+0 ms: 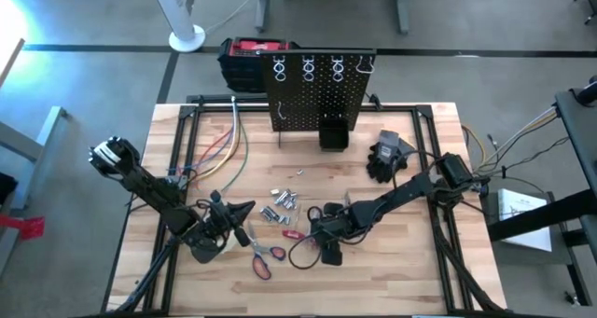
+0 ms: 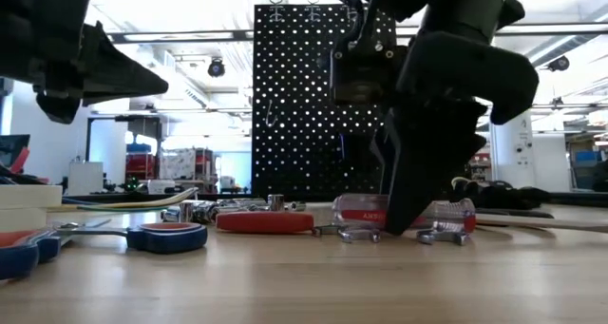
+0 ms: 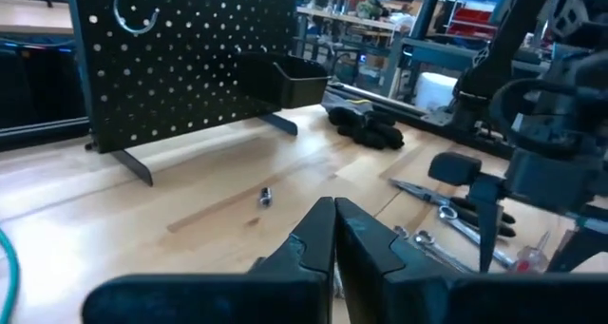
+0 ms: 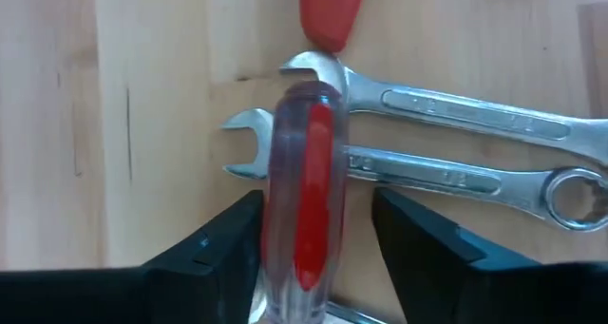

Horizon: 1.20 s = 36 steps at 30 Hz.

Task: Hang tools onto peg board
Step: Hang the red screwdriver on the peg board

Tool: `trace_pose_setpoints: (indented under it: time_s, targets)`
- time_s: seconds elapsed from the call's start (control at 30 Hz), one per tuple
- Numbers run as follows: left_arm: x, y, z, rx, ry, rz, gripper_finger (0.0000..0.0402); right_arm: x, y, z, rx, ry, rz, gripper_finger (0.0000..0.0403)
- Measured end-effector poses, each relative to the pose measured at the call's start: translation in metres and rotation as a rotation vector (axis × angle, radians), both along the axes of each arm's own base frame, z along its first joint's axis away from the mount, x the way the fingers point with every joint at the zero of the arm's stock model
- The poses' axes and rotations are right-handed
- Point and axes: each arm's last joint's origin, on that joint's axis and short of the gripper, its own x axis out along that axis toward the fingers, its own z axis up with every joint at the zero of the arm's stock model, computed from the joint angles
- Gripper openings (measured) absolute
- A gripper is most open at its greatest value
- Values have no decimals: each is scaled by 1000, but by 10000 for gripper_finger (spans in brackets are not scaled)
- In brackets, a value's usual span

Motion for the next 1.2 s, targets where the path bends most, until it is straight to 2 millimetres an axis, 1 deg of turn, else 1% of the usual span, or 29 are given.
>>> trace_pose_setpoints:
  time_s: [0.07,0.17,0.2,0.43,0.53,0.6,0.7,0.8,0.93,1.1,1.2]
  targets:
    - [0,1,1,3,-4,11,0,0,-1,0,2,4,-14,147]
    - [-1,5,2,10,-6,31,0,-1,-3,4,5,-2,-21,88]
    - [-1,7,1,10,-6,36,0,-1,-3,5,4,-4,-21,81]
    - [1,13,1,14,-4,63,0,-3,-6,13,-37,-34,-44,81]
    - [1,13,1,23,3,62,0,-4,-7,29,-29,-87,-67,81]
    - [0,13,2,32,10,59,0,-4,-7,45,-18,-153,-72,81]
    - [0,13,4,32,8,58,0,-8,-11,71,-46,-246,-82,81]
    - [-1,14,7,20,14,33,0,-15,-22,103,-97,-357,-110,81]
    - [-4,17,13,-22,28,-42,0,-28,-44,145,-151,-516,-156,81]
    - [-7,20,23,-22,26,-76,0,-39,-79,199,-196,-784,-191,81]
    - [-8,21,29,-11,23,-79,0,-46,-100,223,-252,-919,-221,81]
